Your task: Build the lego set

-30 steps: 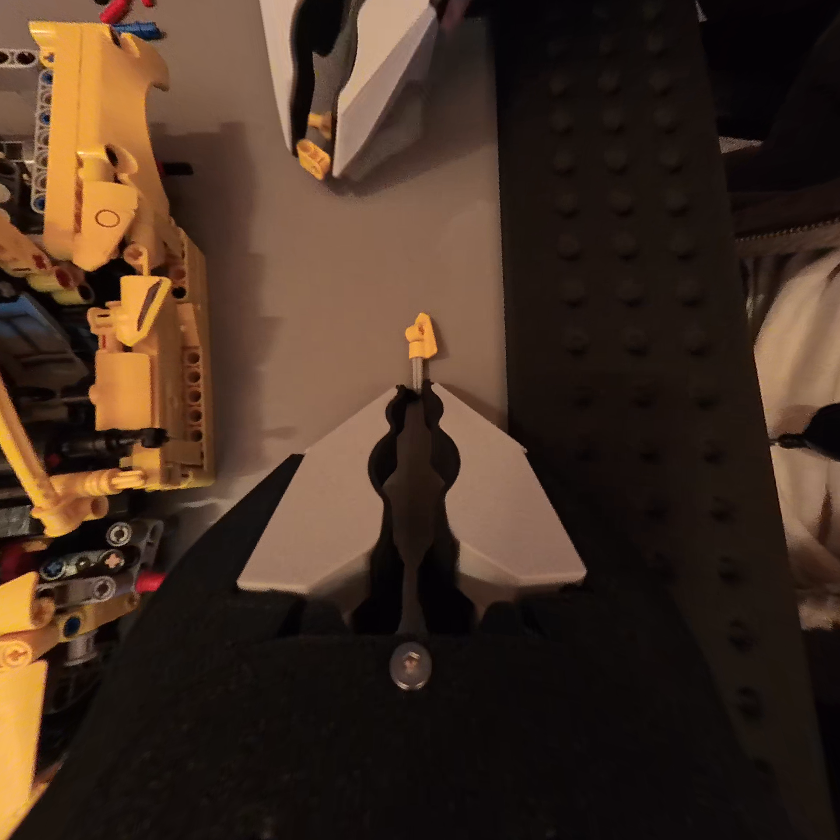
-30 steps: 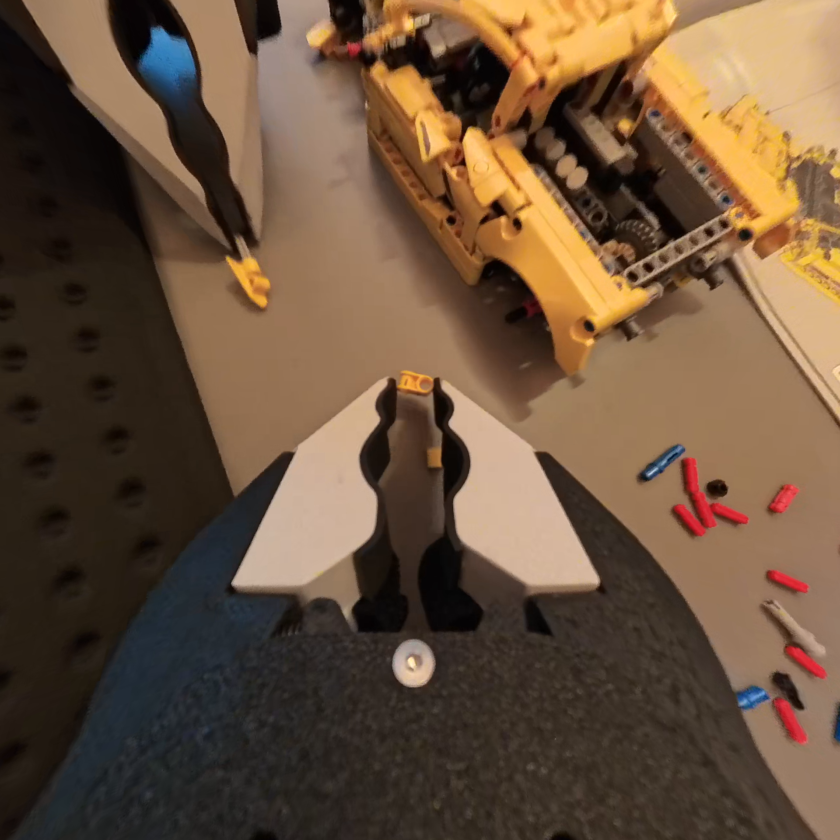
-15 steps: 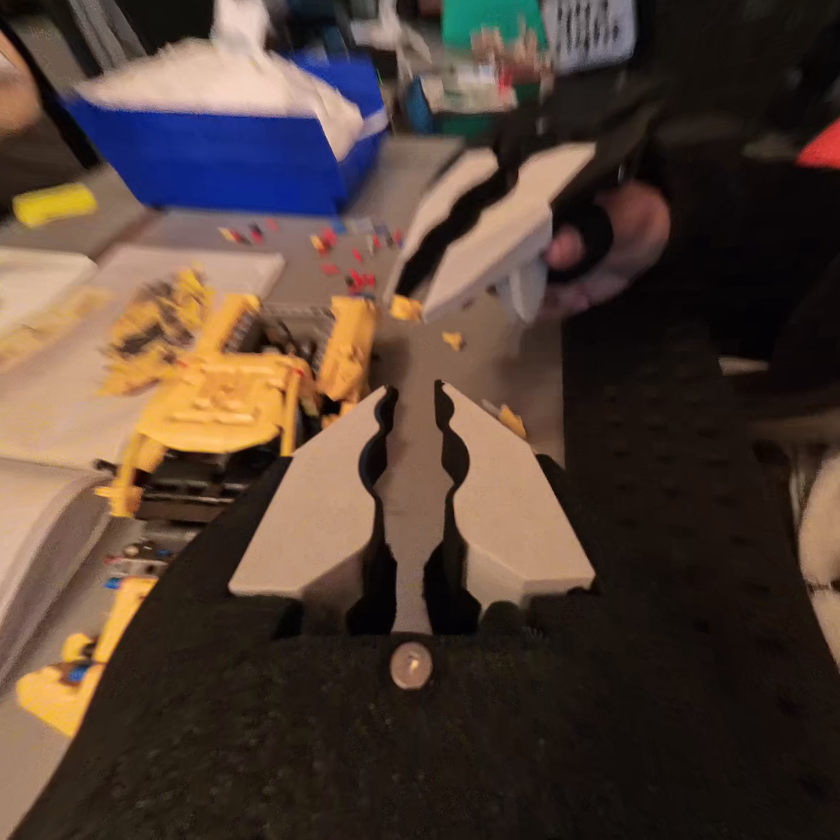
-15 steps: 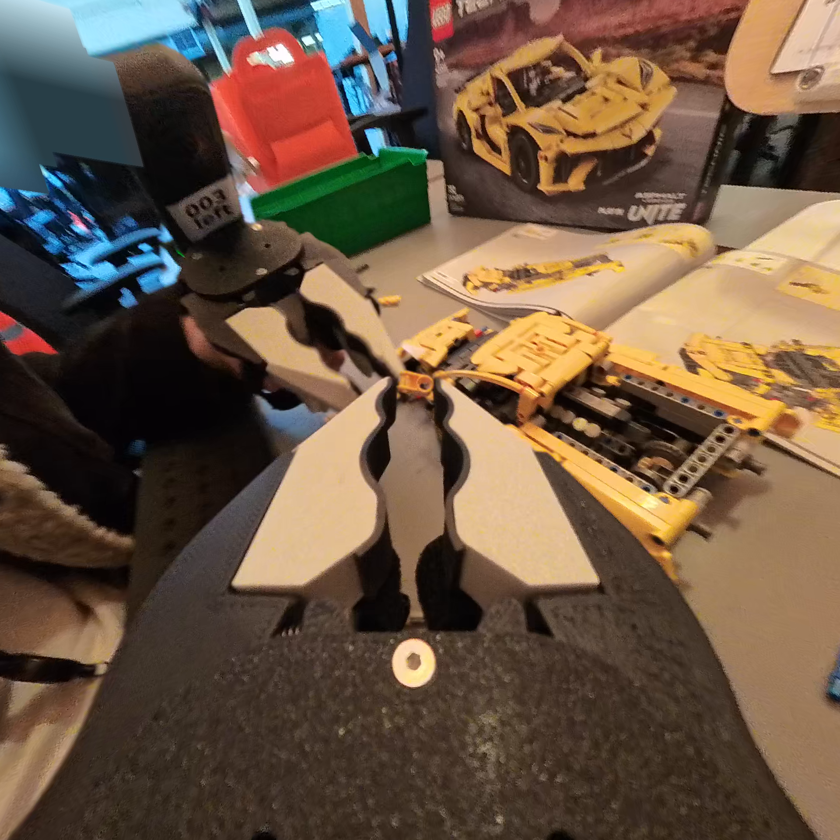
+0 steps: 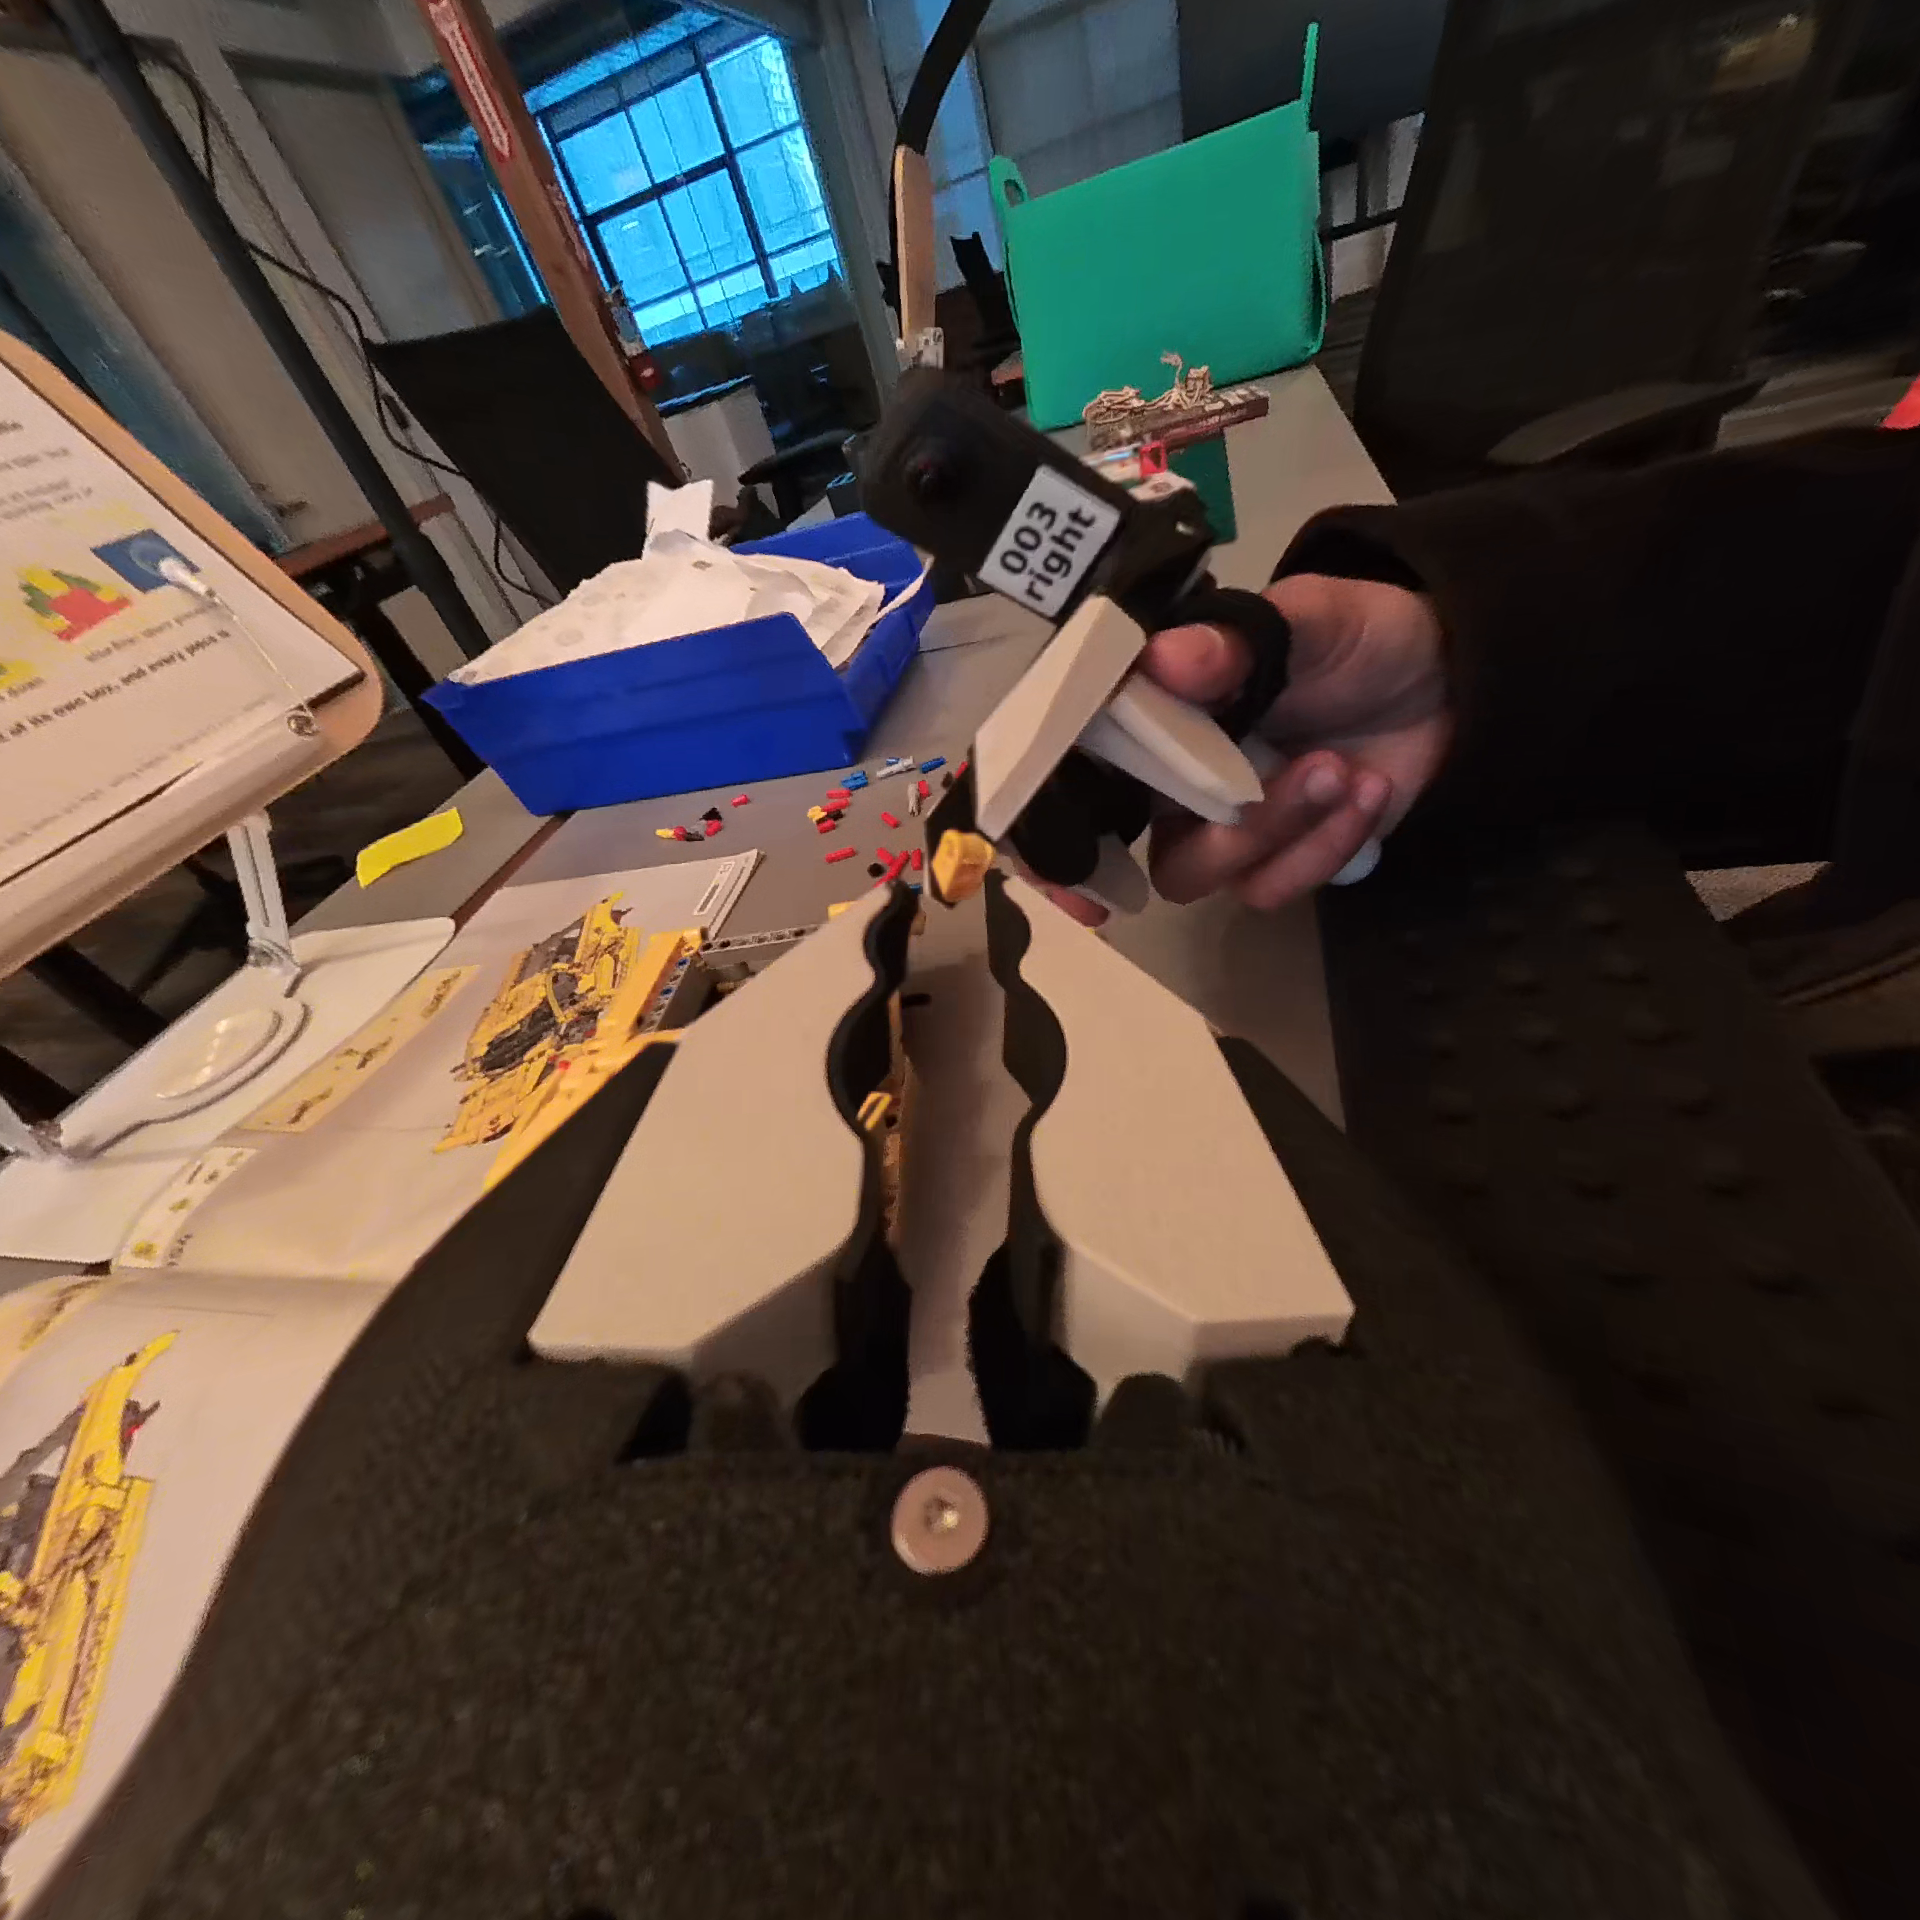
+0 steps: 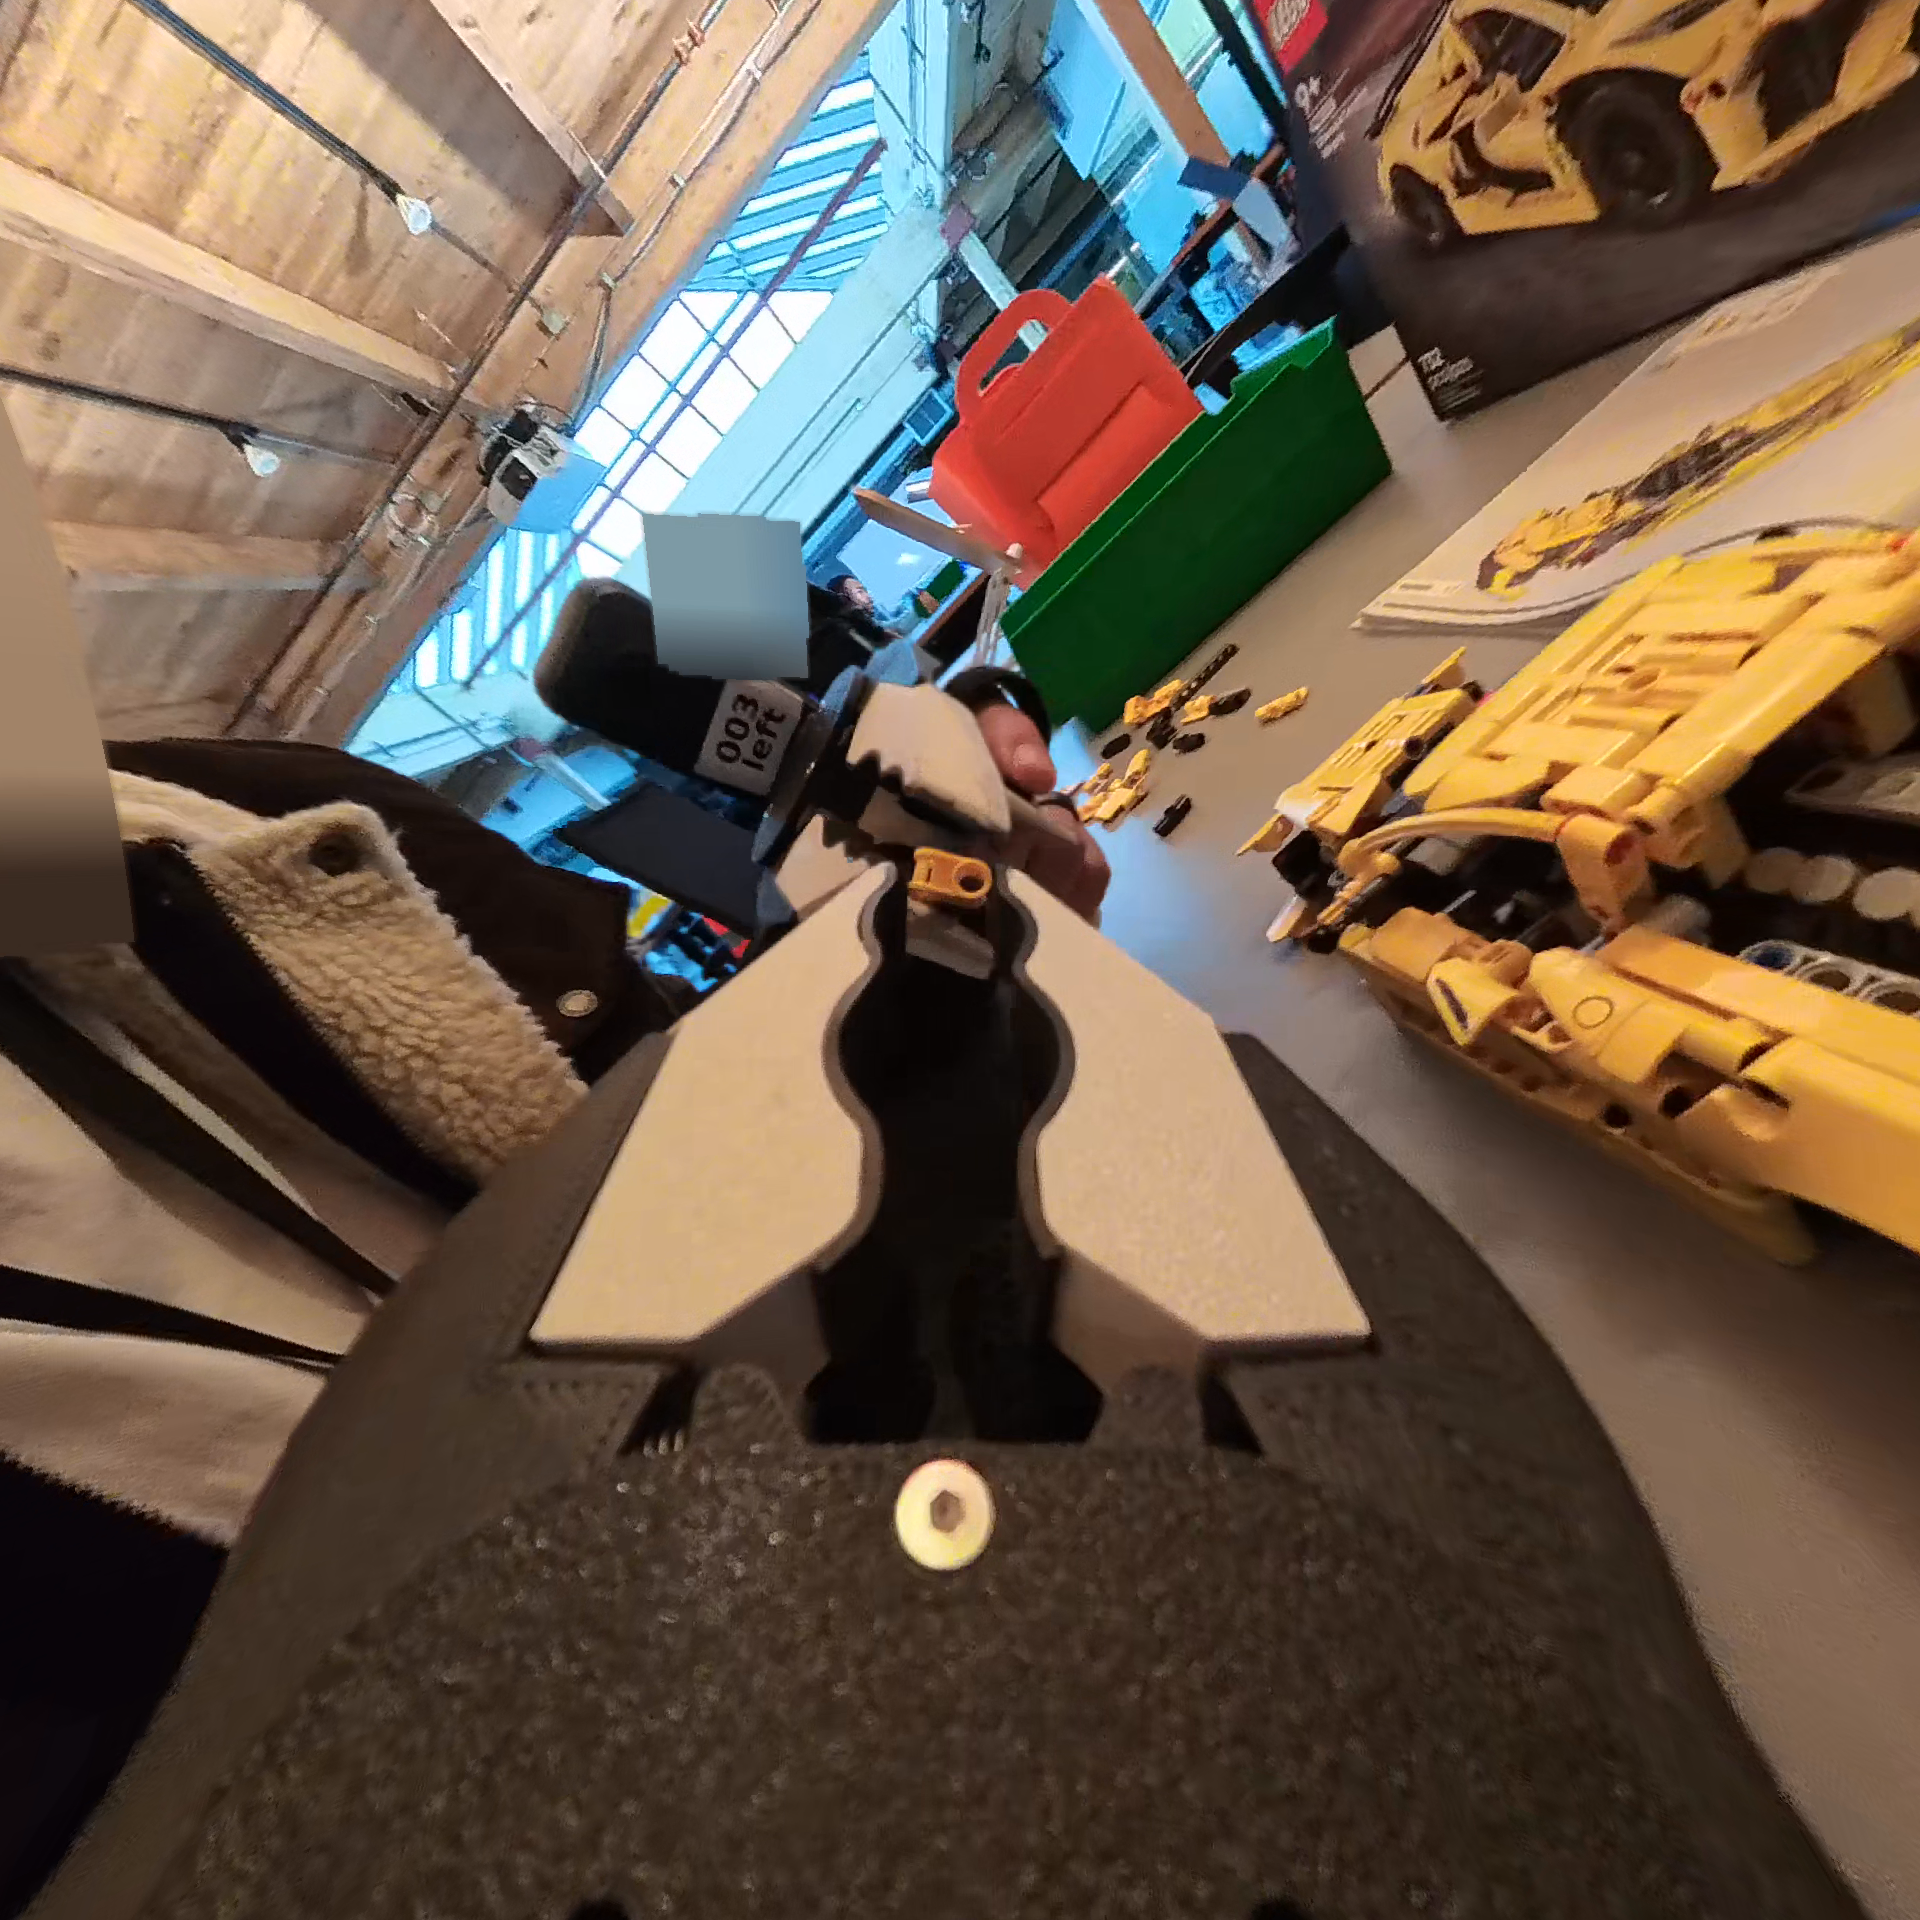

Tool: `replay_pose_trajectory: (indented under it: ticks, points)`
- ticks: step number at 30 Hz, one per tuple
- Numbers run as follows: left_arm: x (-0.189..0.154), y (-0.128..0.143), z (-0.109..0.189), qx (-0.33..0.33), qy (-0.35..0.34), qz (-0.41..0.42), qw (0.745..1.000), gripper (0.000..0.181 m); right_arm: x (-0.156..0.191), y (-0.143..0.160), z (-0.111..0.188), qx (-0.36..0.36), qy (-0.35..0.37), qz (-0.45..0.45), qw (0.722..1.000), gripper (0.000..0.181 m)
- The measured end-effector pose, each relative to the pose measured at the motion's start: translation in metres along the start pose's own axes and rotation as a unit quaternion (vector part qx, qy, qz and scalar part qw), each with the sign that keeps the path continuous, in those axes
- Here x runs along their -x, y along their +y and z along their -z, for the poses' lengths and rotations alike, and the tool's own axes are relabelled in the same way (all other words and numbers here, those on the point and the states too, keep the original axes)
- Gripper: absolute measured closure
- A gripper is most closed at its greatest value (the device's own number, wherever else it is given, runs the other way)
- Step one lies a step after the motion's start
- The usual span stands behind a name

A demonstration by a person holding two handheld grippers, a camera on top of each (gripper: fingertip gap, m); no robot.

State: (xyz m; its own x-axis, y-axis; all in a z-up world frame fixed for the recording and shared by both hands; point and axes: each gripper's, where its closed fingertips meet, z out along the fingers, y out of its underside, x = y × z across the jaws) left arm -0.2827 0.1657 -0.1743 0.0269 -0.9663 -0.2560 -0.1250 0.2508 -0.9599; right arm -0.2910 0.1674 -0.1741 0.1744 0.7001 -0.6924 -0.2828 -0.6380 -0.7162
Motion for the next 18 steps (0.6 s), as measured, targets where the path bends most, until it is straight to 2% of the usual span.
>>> replay_pose_trajectory:
  ticks: [2, 8, 10, 14, 16, 18]
  points:
    - [-0.0034, 0.0008, -0.0006, 0.001, -0.001, -0.018, 1.000, 0.172, 0.0001, 0.0006, -0.0002, 0.000, -0.009, -0.015, 1.000, 0.166]
    - [-0.0053, -0.0014, -0.0009, -0.007, -0.012, -0.043, 0.999, 0.172, 0.0037, 0.0017, 0.0006, 0.000, -0.058, -0.085, 0.995, 0.166]
    - [-0.0037, -0.0013, -0.0010, -0.006, -0.019, -0.045, 0.999, 0.170, 0.0031, 0.0018, 0.0014, 0.000, -0.075, -0.118, 0.990, 0.166]
    - [0.0007, -0.0046, 0.0018, -0.017, -0.047, -0.047, 0.998, 0.159, 0.0069, 0.0034, 0.0015, 0.008, -0.085, -0.118, 0.989, 0.166]
    - [-0.0011, -0.0041, 0.0027, -0.014, -0.039, -0.019, 0.999, 0.159, 0.0088, 0.0032, 0.0024, 0.008, -0.094, -0.122, 0.988, 0.166]
    - [-0.0034, 0.0021, 0.0025, 0.007, -0.009, 0.043, 0.999, 0.157, 0.0097, 0.0016, 0.0044, 0.006, -0.098, -0.123, 0.988, 0.166]
